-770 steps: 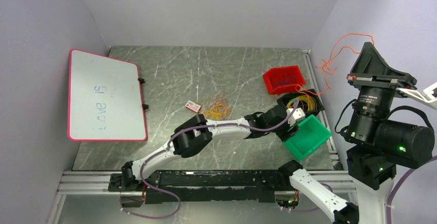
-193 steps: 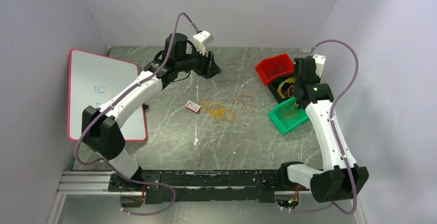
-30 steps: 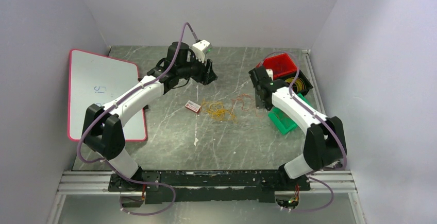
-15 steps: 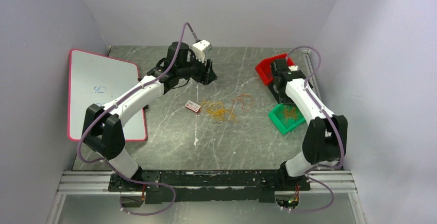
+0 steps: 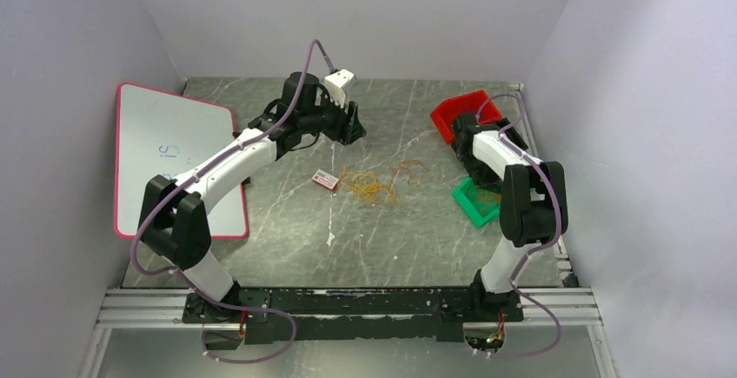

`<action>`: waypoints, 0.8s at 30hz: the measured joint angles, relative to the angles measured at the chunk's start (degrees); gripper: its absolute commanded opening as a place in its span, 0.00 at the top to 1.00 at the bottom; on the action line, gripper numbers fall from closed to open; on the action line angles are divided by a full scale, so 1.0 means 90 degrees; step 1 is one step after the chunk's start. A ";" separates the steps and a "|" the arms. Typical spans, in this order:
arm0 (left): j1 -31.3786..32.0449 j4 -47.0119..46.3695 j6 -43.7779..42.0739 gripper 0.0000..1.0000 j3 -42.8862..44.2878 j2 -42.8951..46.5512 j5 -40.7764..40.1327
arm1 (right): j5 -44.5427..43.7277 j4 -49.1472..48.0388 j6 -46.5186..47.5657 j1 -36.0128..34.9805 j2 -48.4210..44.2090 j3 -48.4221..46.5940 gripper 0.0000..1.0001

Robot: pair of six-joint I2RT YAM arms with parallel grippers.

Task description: Untangle the cables

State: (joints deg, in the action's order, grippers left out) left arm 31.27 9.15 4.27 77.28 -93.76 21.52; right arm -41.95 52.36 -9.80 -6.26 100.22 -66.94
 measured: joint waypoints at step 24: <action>0.0000 -0.0039 0.0002 0.38 -0.0012 0.0010 0.0000 | 0.0376 -0.0367 -0.0355 0.0107 -0.0372 -0.0172 0.65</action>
State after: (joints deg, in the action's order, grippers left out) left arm 31.27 8.80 4.29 77.17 -93.67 21.52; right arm -38.57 49.06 -12.99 -5.30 96.88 -68.49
